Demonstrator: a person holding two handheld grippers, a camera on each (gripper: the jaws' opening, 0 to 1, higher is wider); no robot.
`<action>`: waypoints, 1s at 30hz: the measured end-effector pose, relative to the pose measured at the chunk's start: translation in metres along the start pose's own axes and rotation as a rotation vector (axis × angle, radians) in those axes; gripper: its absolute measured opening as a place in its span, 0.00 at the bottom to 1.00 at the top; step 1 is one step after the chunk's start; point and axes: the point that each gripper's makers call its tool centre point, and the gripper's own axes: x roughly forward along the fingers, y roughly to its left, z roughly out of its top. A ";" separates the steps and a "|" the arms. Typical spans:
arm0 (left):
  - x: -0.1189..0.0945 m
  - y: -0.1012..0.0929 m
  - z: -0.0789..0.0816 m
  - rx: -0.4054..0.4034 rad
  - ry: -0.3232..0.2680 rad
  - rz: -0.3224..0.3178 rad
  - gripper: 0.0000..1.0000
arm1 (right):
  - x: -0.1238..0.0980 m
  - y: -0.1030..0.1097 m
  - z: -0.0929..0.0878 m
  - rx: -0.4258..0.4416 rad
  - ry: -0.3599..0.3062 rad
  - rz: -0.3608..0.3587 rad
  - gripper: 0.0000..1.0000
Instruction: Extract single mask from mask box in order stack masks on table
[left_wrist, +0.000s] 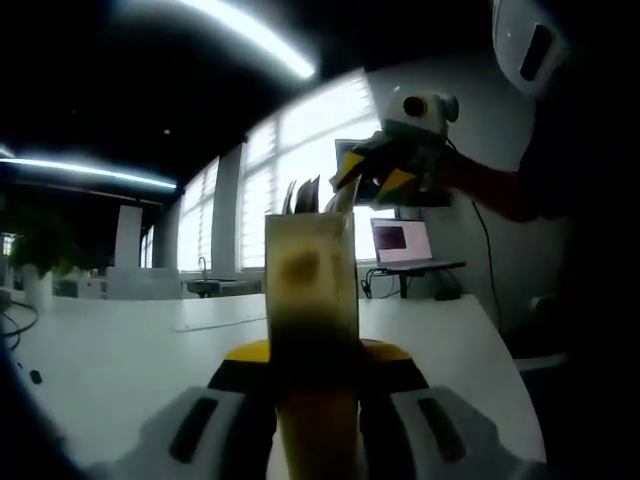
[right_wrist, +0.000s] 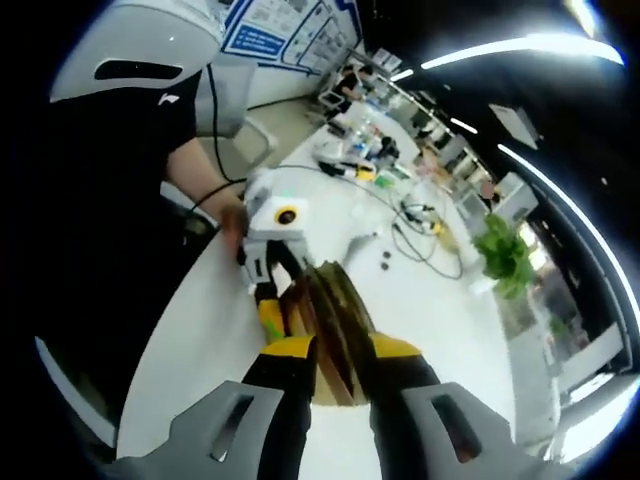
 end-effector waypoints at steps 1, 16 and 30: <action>0.000 0.000 0.000 0.000 0.000 0.000 0.33 | 0.001 0.000 0.000 -0.006 0.004 0.003 0.15; 0.000 0.000 -0.001 -0.014 0.004 -0.007 0.33 | 0.016 0.002 -0.002 -0.048 0.027 0.042 0.10; 0.000 -0.001 -0.001 -0.014 0.005 -0.009 0.33 | 0.018 0.005 -0.003 -0.107 0.045 0.056 0.06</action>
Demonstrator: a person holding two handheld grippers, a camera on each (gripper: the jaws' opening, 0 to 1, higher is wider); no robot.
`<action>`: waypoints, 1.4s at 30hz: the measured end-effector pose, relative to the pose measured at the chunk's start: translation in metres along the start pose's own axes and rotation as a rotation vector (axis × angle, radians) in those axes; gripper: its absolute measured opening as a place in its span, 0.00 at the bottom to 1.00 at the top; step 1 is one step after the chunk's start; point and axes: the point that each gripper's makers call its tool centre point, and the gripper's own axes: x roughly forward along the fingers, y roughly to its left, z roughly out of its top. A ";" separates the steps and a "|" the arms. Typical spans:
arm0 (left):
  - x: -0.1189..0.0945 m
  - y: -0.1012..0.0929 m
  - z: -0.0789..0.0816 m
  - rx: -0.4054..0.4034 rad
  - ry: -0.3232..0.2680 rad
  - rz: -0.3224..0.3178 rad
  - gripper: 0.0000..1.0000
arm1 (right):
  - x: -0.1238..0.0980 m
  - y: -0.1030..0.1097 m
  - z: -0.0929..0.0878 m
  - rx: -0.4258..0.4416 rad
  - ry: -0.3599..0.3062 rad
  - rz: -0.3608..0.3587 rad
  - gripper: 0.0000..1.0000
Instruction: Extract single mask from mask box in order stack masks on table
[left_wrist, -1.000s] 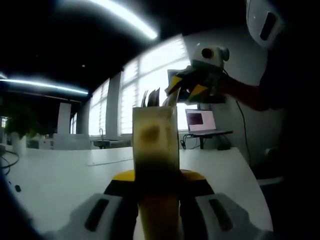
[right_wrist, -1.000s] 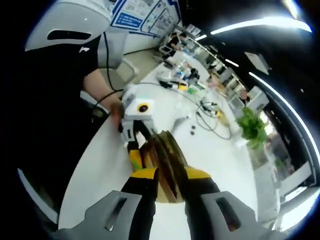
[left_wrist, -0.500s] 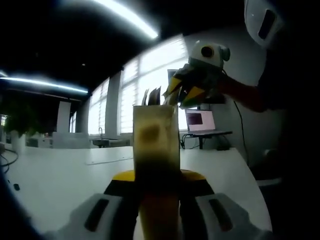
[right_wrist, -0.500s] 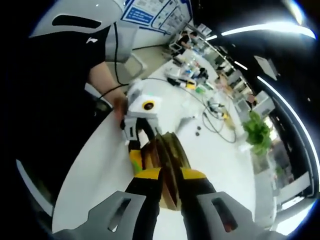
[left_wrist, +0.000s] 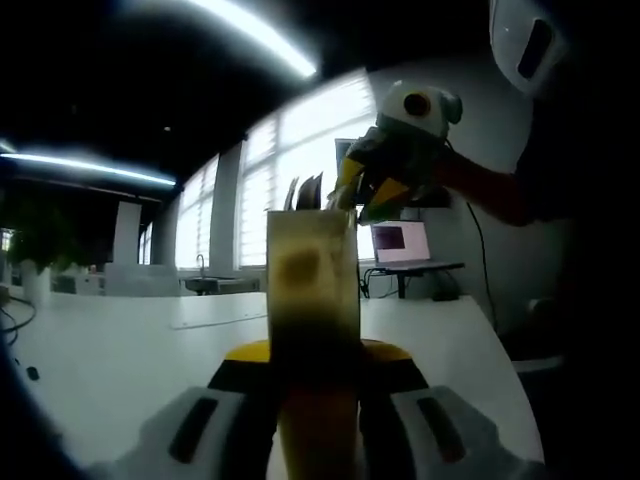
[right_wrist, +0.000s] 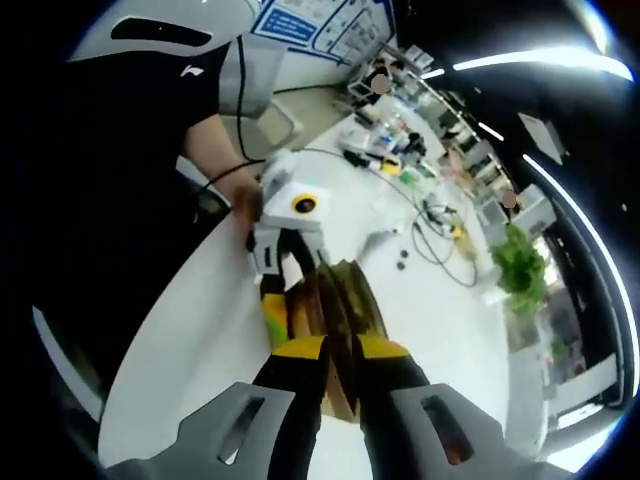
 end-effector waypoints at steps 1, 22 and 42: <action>0.000 0.000 0.000 0.001 0.000 0.000 0.33 | 0.000 -0.001 0.000 -0.002 0.000 -0.001 0.05; 0.000 -0.001 0.000 0.006 0.002 0.001 0.33 | 0.010 0.004 -0.005 -0.105 0.096 0.046 0.01; -0.001 -0.001 -0.001 0.008 0.003 -0.003 0.33 | 0.021 0.003 -0.007 -0.033 0.117 0.119 0.00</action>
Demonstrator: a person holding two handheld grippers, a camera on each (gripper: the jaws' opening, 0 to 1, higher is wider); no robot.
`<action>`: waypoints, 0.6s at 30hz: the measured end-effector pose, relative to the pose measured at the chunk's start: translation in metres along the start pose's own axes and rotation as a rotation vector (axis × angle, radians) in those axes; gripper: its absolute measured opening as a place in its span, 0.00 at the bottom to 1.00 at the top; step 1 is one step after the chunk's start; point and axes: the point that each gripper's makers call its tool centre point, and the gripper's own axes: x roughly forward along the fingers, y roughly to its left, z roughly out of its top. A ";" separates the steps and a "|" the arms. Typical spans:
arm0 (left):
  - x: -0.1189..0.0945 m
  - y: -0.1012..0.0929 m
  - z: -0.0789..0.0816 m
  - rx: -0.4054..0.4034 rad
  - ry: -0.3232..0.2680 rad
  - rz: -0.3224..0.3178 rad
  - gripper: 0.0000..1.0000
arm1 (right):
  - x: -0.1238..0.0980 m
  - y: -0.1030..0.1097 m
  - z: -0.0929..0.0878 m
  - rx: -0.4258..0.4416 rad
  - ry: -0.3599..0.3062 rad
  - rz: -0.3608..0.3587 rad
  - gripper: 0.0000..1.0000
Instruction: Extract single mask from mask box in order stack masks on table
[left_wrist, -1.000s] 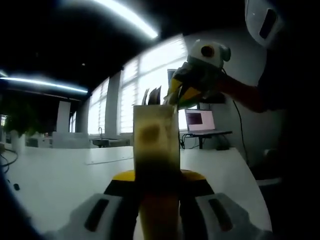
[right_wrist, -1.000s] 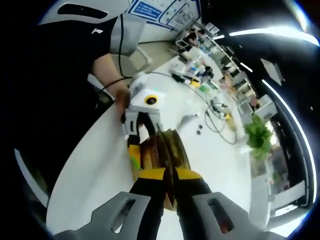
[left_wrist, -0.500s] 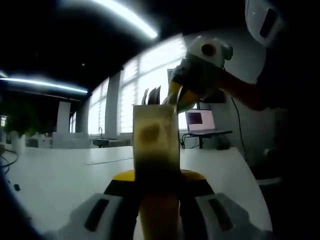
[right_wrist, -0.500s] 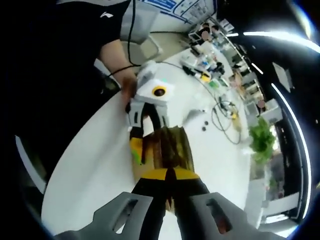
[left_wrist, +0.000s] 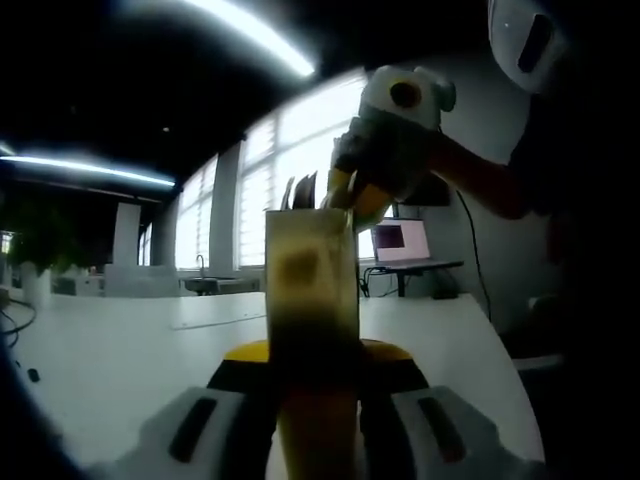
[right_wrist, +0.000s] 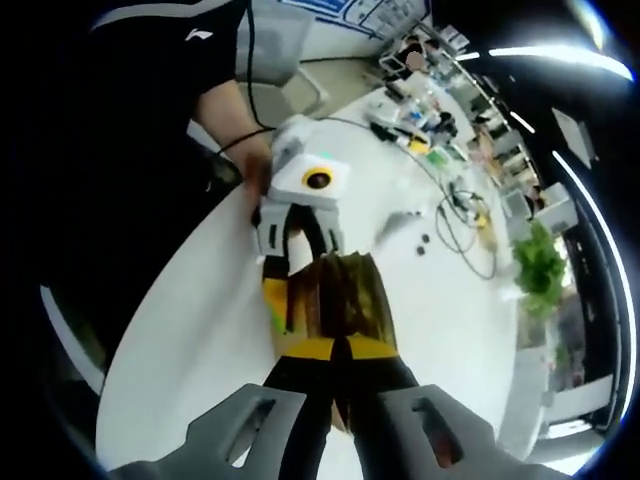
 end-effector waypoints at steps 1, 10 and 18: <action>0.000 0.000 0.000 0.000 0.000 0.000 0.33 | 0.000 -0.001 0.000 0.010 -0.008 0.000 0.00; 0.000 -0.001 0.000 -0.005 0.000 -0.003 0.34 | -0.001 -0.001 0.001 0.006 -0.044 -0.046 0.00; -0.001 0.004 -0.003 -0.007 0.003 0.003 0.33 | -0.006 -0.001 0.001 0.080 -0.068 -0.089 0.00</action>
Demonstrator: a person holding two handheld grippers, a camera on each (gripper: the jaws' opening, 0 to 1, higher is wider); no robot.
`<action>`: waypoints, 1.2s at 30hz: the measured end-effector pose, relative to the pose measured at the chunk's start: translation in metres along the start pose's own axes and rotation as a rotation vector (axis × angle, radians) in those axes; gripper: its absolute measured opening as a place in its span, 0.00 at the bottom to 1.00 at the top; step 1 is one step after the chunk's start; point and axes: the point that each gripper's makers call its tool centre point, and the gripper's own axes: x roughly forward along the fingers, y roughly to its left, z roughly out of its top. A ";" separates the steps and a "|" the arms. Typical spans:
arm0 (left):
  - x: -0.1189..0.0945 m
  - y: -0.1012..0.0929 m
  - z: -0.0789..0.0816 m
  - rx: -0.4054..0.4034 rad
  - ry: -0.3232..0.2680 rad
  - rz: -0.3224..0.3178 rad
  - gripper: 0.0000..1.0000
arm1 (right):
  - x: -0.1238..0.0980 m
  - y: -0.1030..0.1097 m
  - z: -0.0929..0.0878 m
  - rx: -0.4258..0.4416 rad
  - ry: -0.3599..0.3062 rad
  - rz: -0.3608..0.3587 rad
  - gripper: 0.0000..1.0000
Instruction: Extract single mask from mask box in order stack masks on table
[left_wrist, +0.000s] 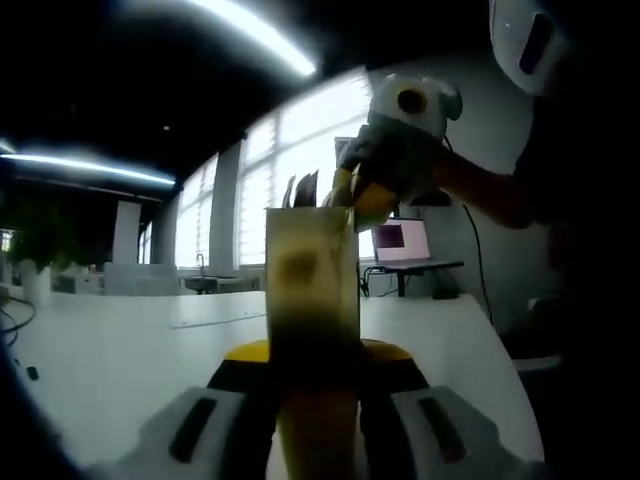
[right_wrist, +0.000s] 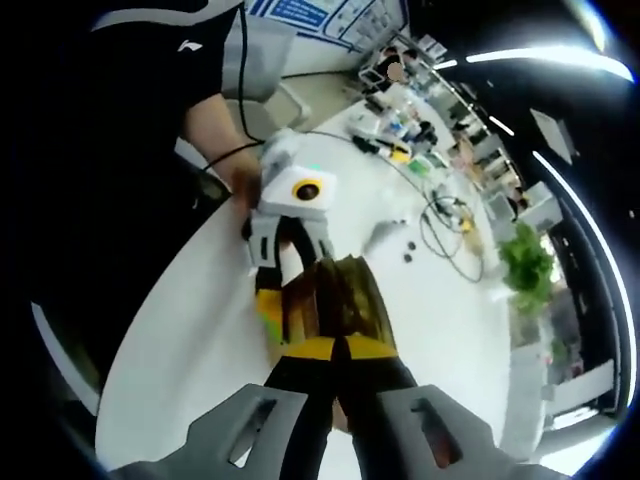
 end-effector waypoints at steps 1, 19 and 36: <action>0.000 0.001 0.000 -0.001 0.000 0.000 0.33 | -0.001 -0.001 0.000 -0.002 -0.005 -0.005 0.00; 0.002 -0.001 0.000 -0.001 0.003 0.002 0.33 | -0.035 -0.012 0.013 0.039 -0.111 -0.136 0.00; 0.003 -0.002 0.000 0.002 0.010 0.002 0.33 | -0.058 -0.029 0.025 0.020 -0.167 -0.263 0.00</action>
